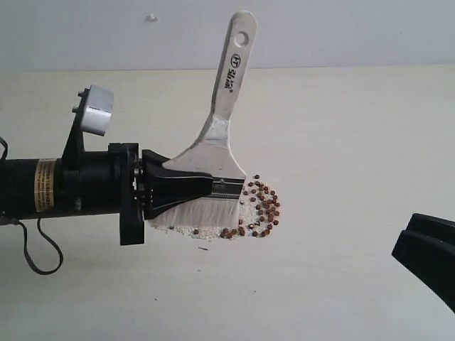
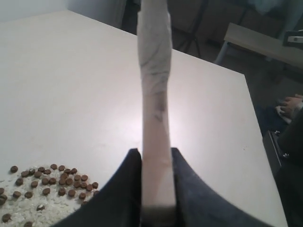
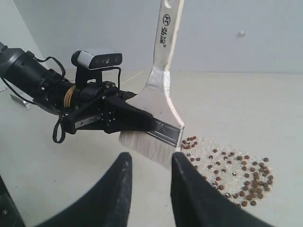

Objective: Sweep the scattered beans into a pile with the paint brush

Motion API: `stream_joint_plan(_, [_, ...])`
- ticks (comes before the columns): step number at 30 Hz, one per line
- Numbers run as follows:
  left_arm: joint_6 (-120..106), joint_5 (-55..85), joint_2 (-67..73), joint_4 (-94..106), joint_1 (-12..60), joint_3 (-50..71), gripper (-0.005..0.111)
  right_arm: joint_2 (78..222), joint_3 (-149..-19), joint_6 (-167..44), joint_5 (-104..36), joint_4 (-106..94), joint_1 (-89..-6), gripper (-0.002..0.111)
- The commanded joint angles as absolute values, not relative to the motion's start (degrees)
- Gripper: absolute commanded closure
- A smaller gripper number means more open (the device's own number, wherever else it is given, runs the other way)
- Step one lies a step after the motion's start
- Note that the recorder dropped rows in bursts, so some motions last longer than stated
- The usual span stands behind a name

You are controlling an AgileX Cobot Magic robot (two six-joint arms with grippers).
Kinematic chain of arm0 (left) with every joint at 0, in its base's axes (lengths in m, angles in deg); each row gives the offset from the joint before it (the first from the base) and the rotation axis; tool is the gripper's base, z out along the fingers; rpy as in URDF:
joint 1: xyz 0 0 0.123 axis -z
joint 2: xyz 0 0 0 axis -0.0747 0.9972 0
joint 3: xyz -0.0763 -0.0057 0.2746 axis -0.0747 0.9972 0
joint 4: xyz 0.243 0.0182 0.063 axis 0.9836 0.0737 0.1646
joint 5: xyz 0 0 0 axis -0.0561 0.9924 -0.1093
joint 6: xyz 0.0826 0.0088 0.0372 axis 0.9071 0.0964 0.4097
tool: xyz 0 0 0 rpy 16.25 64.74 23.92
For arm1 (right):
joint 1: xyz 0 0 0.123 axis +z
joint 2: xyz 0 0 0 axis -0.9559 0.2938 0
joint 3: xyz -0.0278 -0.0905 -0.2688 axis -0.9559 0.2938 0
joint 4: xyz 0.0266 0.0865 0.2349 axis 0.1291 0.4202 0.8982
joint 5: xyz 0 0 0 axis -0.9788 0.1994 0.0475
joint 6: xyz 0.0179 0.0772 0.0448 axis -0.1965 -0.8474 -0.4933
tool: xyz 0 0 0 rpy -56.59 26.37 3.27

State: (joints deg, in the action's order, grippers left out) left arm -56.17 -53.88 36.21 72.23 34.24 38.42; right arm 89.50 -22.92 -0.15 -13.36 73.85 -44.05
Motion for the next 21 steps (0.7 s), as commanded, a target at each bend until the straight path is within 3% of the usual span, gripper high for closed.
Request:
stream_joint_plan(1, [-56.6, -55.2, 35.7, 73.8, 34.1, 38.5, 0.107, 89.0, -22.6, 0.4, -14.2, 73.8, -44.2, 0.081])
stream_joint_plan(8, [-56.6, -55.2, 35.7, 73.3, 34.1, 38.5, 0.107, 89.0, -22.6, 0.4, -15.0, 74.0, -44.2, 0.081])
stream_joint_plan(14, [-56.6, -55.2, 35.7, 73.3, 34.1, 38.5, 0.107, 89.0, -22.6, 1.0, -27.5, 82.1, -44.2, 0.081])
stream_joint_plan(17, [-56.6, -55.2, 35.7, 73.3, 34.1, 38.5, 0.107, 89.0, -22.6, 2.3, -26.5, 82.1, -44.2, 0.081])
stream_joint_plan(21, [-56.7, -55.2, 35.7, 73.3, 34.1, 38.5, 0.107, 89.0, -22.6, 2.3, -23.7, 81.3, -44.2, 0.091])
